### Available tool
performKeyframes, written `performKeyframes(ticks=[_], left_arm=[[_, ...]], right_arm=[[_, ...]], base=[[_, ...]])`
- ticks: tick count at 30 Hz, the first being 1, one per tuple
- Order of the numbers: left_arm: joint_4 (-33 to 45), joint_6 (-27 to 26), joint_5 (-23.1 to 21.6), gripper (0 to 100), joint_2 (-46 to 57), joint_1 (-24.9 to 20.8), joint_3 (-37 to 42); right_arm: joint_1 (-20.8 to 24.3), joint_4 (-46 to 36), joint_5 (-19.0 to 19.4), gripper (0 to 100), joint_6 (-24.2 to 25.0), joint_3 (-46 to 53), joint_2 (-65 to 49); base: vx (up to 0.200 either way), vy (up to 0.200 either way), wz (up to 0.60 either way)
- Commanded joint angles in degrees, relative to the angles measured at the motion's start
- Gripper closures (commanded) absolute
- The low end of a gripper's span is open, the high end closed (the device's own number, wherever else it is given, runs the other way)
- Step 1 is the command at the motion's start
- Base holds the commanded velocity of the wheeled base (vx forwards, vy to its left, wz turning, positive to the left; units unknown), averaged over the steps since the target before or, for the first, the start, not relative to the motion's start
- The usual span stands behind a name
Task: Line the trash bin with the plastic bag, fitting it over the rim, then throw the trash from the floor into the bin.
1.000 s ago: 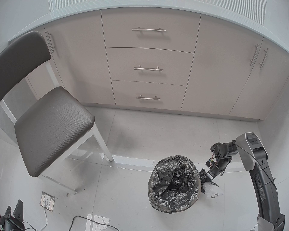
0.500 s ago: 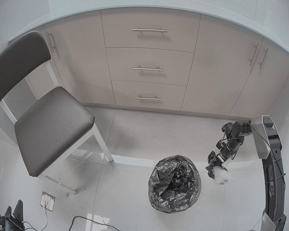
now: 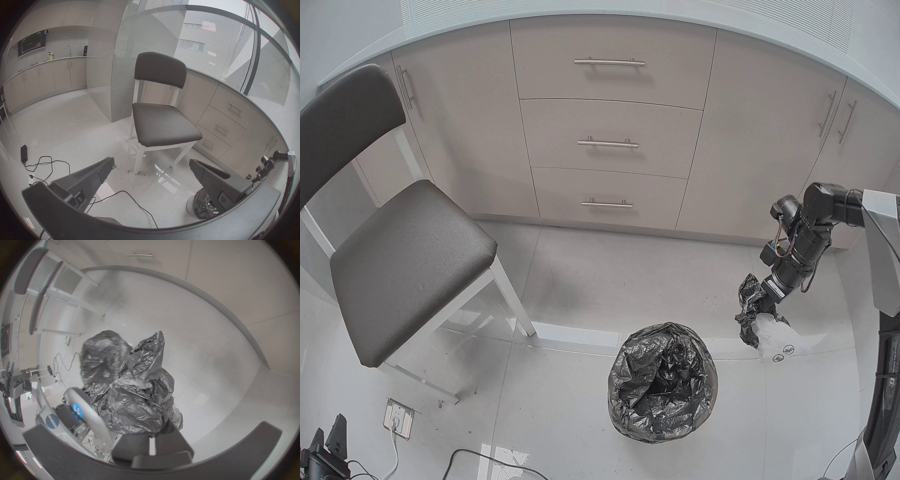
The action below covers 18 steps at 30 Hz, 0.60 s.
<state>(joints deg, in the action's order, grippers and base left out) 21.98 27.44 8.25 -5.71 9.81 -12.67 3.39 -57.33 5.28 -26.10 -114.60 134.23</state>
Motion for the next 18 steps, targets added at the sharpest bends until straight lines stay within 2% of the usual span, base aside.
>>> performKeyframes(ticks=[1, 7, 13, 14, 18], left_arm=[[0.0, 0.4, 0.0, 0, -0.1, 0.0, 0.0], [0.0, 1.0, 0.0, 0, -0.1, 0.0, 0.0], [0.0, 1.0, -0.1, 0, -0.1, 0.0, 0.0], [0.0, 1.0, -0.1, 0, -0.1, 0.0, 0.0], [0.0, 1.0, -0.1, 0, -0.1, 0.0, 0.0]], right_arm=[[6.1, -5.6, 0.0, 100, 1.8, 0.0, -10.1], [14.5, -9.7, -2.5, 100, 7.2, 0.0, -13.6], [18.8, -11.6, -2.8, 100, 9.8, 0.0, -11.4], [20.6, -11.1, -3.5, 100, 12.2, 0.0, -9.8], [22.5, -8.8, -4.6, 100, 16.3, 0.0, -6.5]], base=[[0.0, 0.0, 0.0], [0.0, 0.0, 0.0], [0.0, 0.0, 0.0], [0.0, 0.0, 0.0], [0.0, 0.0, 0.0]])
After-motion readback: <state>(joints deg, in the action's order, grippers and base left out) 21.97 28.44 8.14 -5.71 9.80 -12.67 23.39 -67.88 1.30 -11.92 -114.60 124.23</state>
